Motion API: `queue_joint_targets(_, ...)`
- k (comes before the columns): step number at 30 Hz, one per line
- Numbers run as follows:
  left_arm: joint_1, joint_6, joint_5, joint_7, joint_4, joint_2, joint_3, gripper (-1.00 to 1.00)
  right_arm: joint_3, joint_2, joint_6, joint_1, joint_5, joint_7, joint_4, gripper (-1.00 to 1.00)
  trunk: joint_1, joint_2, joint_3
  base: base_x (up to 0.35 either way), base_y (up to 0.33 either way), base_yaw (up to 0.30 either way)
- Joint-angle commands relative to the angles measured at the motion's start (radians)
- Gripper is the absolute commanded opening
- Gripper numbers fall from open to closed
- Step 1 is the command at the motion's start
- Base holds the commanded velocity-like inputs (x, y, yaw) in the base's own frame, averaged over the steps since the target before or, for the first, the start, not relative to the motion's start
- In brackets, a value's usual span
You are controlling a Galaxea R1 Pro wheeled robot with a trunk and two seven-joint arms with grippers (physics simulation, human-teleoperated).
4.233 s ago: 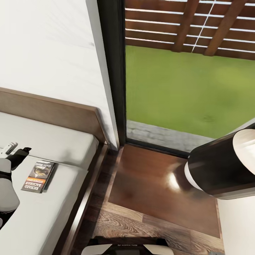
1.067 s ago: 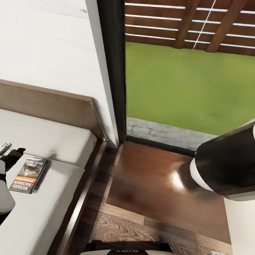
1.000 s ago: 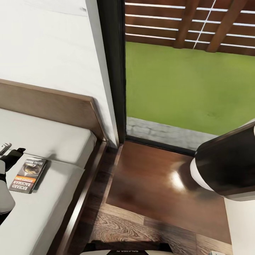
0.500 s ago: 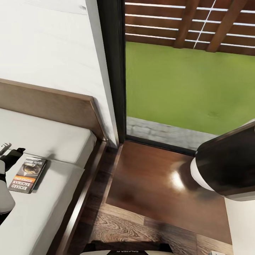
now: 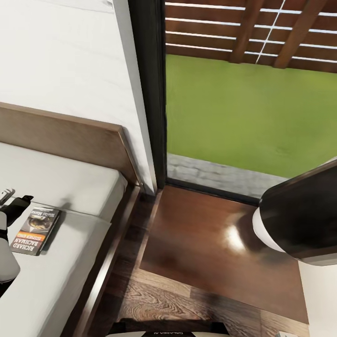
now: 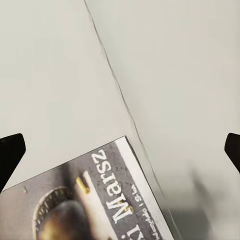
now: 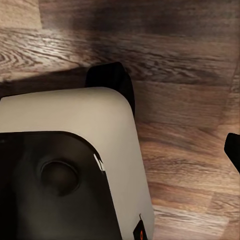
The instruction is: In the bedroom, move the book from the bed onto either nightstand, and place the two sandals side by side next to the bed.
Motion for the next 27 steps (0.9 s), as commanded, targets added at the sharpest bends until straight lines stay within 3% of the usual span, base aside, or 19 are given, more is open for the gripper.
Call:
queue_joint_targets(1,-0.001,0.006,-0.002,-0.006,-0.001,-0.001,0.005,1.00,-0.002,0.000,-0.001,-0.001,-0.007,0.006,0.002,1.00,0.000,0.000,-0.001,0.000,0.000,0.000)
queue_joint_targets(9,-0.001,0.006,-0.002,-0.006,-0.001,-0.001,0.005,1.00,-0.002,0.000,-0.001,-0.001,-0.007,0.006,0.002,1.00,0.023,-0.042,-0.019,0.000,0.000,0.000)
queue_joint_targets(22,-0.001,0.006,-0.002,-0.006,-0.001,-0.001,0.005,1.00,-0.002,0.000,-0.001,-0.001,-0.007,0.006,0.002,1.00,0.023,-0.042,-0.019,0.000,0.000,0.000)
queue_joint_targets(27,-0.001,0.006,-0.002,-0.006,-0.001,-0.001,0.005,1.00,-0.001,0.000,-0.001,-0.001,-0.007,0.006,0.002,1.00,0.034,-0.063,-0.029,0.000,0.000,0.000)
